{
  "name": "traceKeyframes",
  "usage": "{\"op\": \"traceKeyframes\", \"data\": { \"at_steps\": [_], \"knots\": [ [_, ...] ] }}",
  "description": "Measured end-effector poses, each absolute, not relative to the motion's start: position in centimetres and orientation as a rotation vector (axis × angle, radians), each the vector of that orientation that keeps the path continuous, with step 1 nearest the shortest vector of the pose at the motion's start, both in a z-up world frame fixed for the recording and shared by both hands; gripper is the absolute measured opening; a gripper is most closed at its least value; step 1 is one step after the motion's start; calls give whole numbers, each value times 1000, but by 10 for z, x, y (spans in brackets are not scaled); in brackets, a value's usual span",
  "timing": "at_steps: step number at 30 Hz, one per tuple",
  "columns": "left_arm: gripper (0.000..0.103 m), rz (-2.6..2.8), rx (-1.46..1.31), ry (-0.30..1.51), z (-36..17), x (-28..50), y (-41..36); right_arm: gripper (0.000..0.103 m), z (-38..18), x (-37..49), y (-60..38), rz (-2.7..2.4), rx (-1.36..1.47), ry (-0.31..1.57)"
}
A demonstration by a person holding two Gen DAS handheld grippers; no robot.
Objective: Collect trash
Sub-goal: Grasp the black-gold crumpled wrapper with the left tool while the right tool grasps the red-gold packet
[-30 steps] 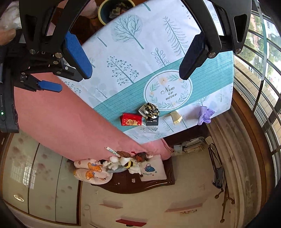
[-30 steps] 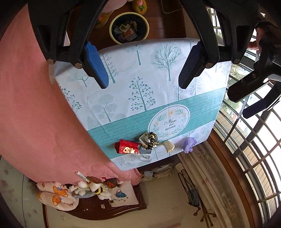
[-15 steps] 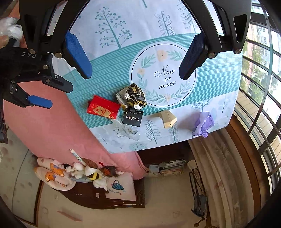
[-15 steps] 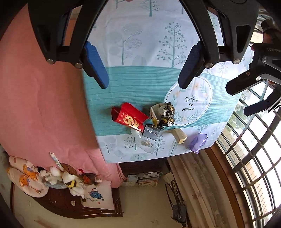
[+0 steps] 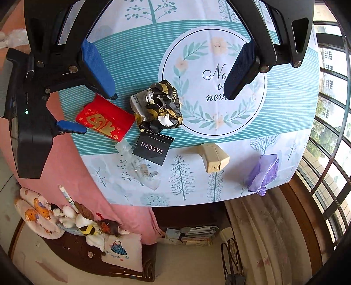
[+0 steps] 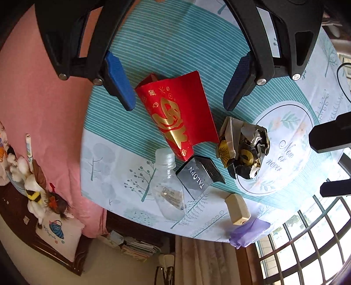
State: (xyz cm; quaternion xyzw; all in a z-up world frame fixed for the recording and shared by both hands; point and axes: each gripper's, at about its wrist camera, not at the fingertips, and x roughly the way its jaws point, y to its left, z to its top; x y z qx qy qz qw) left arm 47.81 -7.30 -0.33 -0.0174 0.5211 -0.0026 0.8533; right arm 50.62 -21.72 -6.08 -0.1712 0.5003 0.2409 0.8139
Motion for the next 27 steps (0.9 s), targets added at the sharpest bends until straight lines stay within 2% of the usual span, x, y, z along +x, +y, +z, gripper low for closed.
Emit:
{"op": "traceKeyframes", "data": {
  "at_steps": [6,8,12,14,15,27],
  "knots": [
    [100,6,-61,1139,-21,496,-82,78,-95,530,-211,537,-387,1149],
    [100,10,-59,1148,-26,502,-86,62,-102,537,-218,541,-338,1186],
    [100,16,-62,1178,-39,514,-94,46,-109,542,-232,549,-282,1189],
    [100,26,-63,1197,-46,521,-97,27,-108,541,-237,550,-261,1190],
    [100,30,-63,1207,-50,525,-99,23,-109,542,-242,554,-236,1201],
    [100,130,-53,1329,-100,555,-112,20,-107,522,-271,519,-74,1218]
  ]
}}
